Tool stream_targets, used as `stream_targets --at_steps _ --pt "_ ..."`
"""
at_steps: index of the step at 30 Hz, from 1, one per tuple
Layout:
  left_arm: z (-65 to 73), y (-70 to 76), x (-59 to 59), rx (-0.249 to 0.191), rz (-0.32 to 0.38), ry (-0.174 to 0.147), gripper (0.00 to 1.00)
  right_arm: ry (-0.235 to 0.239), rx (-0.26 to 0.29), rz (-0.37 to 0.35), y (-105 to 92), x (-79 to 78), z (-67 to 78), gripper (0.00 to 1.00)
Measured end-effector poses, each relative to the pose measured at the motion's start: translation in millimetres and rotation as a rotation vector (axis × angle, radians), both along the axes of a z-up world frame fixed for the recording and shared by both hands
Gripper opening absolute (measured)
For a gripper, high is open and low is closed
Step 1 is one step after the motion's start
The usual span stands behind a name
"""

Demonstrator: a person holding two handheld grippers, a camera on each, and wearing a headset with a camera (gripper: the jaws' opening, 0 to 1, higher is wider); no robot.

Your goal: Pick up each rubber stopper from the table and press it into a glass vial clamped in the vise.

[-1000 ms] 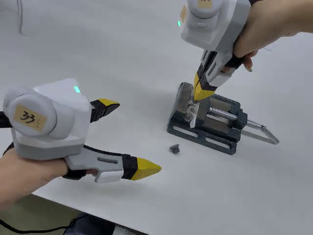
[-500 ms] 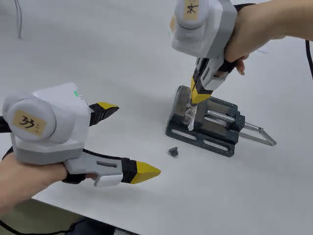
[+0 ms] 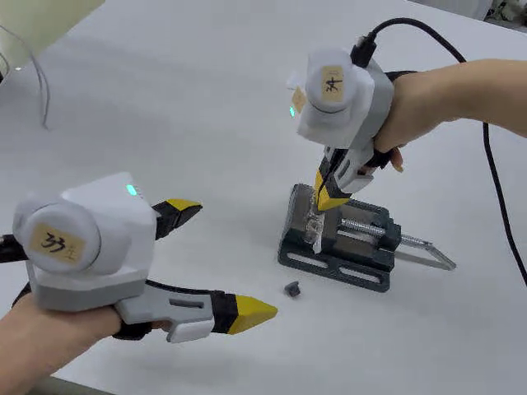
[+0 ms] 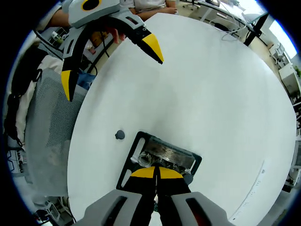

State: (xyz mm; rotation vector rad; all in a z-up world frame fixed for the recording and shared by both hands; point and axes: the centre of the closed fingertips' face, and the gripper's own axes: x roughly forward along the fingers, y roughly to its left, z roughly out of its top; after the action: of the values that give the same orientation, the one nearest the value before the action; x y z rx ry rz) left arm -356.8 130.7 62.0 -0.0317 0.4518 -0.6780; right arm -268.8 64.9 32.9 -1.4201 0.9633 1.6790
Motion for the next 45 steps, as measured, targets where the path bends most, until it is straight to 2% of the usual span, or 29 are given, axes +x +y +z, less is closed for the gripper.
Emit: stream_targets --at_steps 5,9,14,19,35,43,45 --pt "4.7 -1.3 3.5 0.0 -0.005 -0.017 0.92 0.009 0.019 -0.022 -1.4 -2.0 1.0 0.0" --pt "9.7 -2.0 6.0 -0.002 -0.003 -0.027 0.92 -0.008 0.082 -0.008 2.6 1.2 0.8 0.0" --pt "8.0 -3.8 4.5 0.002 -0.012 -0.025 0.92 -0.026 0.164 -0.012 2.3 2.4 -0.2 0.0" --pt "8.2 -7.7 3.2 0.005 -0.023 -0.02 0.92 -0.034 0.215 -0.015 3.0 4.0 -1.3 0.0" --pt "7.2 -5.6 0.0 0.019 -0.032 -0.013 0.92 -0.045 0.246 0.016 6.1 5.4 -3.5 0.0" --pt "9.5 -10.7 -1.0 0.022 -0.036 -0.014 0.92 -0.037 0.252 0.007 6.1 5.4 -4.1 0.0" --pt "10.1 -11.5 -1.3 0.021 -0.035 -0.014 0.92 -0.061 0.266 0.014 7.0 9.6 -2.9 0.03"
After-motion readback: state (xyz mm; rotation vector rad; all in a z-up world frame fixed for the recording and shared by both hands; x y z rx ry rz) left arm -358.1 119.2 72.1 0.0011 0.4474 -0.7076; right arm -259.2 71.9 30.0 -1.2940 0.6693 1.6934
